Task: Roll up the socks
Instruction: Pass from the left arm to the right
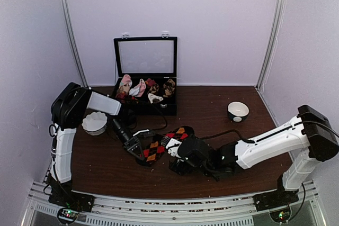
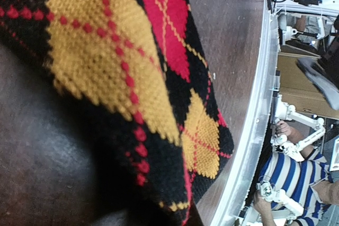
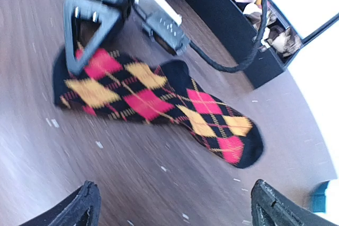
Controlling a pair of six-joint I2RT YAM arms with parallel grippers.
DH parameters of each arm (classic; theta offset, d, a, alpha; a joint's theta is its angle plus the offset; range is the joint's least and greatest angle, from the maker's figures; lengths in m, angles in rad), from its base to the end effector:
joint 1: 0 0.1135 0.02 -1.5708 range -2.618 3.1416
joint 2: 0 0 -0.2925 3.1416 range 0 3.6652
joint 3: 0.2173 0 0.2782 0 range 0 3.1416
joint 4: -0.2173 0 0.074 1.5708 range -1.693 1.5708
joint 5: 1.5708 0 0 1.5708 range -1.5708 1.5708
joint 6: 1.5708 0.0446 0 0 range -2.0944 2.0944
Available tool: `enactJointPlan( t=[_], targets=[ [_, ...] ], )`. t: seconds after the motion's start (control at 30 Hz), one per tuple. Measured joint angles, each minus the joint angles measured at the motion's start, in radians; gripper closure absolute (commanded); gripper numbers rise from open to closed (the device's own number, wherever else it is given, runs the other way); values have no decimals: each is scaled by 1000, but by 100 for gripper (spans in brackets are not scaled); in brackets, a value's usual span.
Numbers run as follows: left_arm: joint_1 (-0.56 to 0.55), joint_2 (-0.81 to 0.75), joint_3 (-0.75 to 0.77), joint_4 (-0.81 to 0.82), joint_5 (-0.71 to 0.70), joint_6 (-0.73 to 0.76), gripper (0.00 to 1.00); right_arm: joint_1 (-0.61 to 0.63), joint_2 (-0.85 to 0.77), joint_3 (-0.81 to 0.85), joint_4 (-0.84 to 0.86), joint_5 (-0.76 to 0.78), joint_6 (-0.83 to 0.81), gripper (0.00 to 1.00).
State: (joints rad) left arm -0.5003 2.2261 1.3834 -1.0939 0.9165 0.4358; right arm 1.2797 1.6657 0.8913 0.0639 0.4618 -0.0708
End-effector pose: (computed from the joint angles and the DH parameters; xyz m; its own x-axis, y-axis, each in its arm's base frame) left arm 0.3231 -0.2170 0.0881 -0.7247 0.6890 0.0115 0.3848 0.4184 -0.8227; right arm 0.1253 0.3489 0.1833 -0.1329 -0.6643 -0.7356 -0.7720 0.5348 -0.3435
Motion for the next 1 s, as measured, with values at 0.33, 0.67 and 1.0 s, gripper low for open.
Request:
enactJointPlan(
  t=[0.33, 0.67, 1.0],
  targets=[
    [2, 11, 1, -27, 30, 17, 100, 45, 26, -15, -43, 169, -289, 7],
    [2, 20, 38, -87, 79, 66, 100, 90, 166, 118, -19, 56, -536, 10],
    [7, 59, 62, -130, 138, 89, 100, 119, 312, 176, 81, 60, -757, 20]
  ],
)
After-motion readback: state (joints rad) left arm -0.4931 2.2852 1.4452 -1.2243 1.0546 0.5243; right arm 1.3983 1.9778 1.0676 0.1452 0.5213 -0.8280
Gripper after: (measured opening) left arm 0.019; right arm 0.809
